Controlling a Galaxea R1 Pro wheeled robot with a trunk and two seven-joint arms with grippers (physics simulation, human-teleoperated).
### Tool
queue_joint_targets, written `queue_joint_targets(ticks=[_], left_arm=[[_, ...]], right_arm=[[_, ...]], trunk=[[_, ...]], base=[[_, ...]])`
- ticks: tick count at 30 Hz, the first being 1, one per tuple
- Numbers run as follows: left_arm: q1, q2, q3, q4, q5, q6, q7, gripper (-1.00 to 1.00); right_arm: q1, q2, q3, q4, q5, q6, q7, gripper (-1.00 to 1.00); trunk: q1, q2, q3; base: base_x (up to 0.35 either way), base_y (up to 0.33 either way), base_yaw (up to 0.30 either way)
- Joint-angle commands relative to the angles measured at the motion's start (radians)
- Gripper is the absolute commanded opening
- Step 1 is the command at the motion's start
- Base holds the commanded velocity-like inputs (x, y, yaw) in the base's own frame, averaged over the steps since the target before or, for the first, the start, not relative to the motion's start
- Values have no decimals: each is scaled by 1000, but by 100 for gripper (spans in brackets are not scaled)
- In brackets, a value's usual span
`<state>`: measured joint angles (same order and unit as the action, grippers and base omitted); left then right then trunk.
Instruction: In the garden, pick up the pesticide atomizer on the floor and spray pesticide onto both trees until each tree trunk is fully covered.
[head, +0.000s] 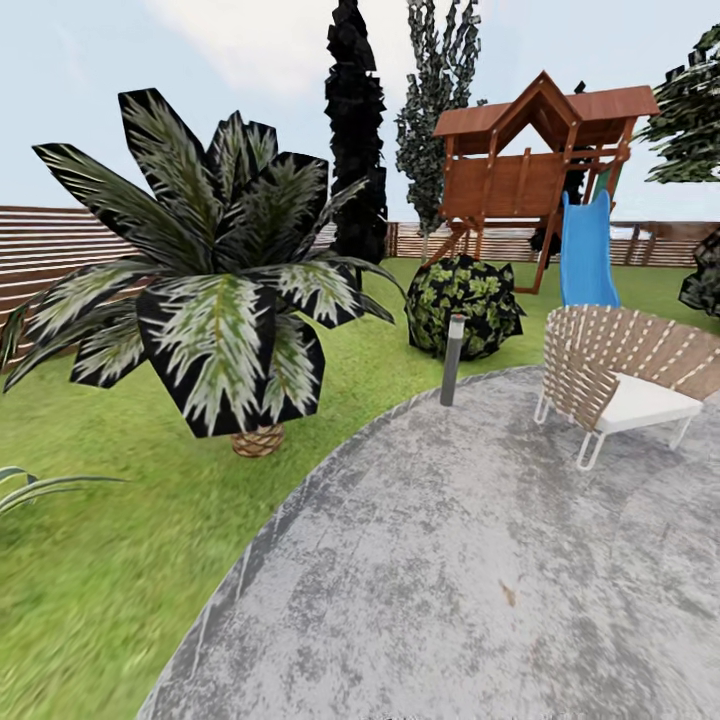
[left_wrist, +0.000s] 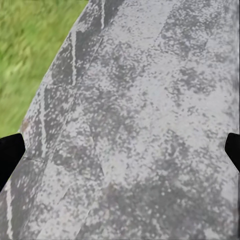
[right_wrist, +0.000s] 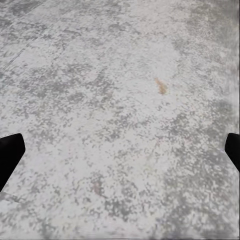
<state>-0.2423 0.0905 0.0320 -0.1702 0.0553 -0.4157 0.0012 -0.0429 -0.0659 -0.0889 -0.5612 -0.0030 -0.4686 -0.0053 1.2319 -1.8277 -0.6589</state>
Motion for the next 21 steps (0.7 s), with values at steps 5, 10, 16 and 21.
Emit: queue_joint_targets(ticks=[5, 10, 16, 21], left_arm=[[0, 0, -1, 0, 0, 0, 0, 100], [0, 0, -1, 0, 0, 0, 0, 100], [0, 0, -1, 0, 0, 0, -1, 100], [0, 0, -1, 0, 0, 0, 0, 100]], right_arm=[[0, 0, 0, 0, 0, 1, -1, 100], [0, 0, 0, 0, 0, 0, -1, 100], [0, 0, 0, 0, 0, 0, -1, 100], [0, 0, 0, 1, 0, 0, -1, 100]], trunk=[[19, -35, -18], [38, -70, -36], [61, -112, -59], [81, -147, -78]], base=[[0, 0, -298], [0, 0, -294], [0, 0, -290], [0, 0, -290]])
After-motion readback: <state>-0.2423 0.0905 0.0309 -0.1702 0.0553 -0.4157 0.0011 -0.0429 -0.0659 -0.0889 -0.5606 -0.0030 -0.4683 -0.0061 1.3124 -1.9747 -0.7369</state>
